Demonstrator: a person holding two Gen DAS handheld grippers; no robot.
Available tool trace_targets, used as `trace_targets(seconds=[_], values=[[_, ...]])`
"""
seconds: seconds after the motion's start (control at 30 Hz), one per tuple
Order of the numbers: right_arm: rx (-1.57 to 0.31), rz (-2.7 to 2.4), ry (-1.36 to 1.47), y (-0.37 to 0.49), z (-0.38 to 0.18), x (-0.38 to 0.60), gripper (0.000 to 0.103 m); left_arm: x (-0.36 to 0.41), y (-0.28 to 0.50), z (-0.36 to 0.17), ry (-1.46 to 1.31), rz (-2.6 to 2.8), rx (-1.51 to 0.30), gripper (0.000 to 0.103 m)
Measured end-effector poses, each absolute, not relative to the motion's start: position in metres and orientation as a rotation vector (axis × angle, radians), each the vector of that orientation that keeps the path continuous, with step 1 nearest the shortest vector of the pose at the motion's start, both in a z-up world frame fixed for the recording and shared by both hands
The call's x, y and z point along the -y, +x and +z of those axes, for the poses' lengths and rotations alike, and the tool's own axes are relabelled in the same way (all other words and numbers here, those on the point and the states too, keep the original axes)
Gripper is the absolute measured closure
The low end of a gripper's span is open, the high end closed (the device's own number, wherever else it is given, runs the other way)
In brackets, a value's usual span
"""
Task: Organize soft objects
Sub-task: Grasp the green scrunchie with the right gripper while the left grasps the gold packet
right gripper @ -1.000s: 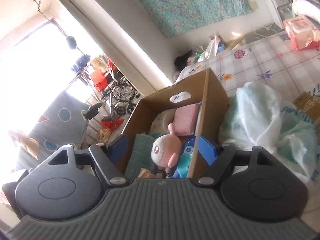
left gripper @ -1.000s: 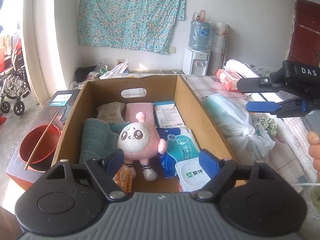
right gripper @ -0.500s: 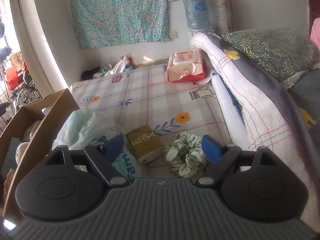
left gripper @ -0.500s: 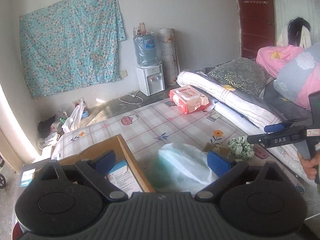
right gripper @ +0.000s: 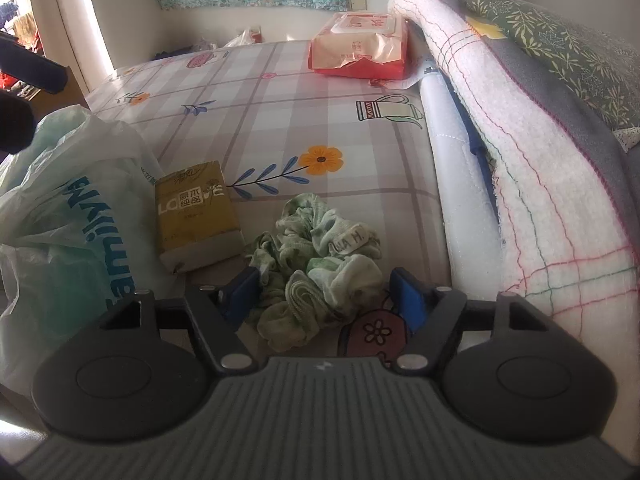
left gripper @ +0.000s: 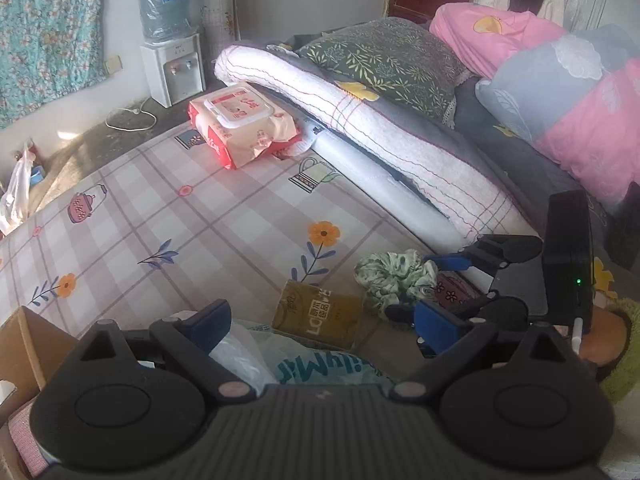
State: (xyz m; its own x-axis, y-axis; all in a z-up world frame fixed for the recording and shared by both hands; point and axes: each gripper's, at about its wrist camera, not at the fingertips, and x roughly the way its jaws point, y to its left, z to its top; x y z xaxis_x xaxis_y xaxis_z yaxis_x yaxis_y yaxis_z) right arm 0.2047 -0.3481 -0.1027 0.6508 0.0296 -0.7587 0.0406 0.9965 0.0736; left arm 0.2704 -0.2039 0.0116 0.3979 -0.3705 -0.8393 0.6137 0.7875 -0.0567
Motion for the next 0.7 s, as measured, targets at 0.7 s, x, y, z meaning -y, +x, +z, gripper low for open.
trace_targets(seconds=[0.7], values=[[-0.845, -0.021, 0.177, 0.177, -0.099, 0.355, 0.061, 0.265, 0.323, -0.079, 0.529, -0.573, -1.265, 0.013]])
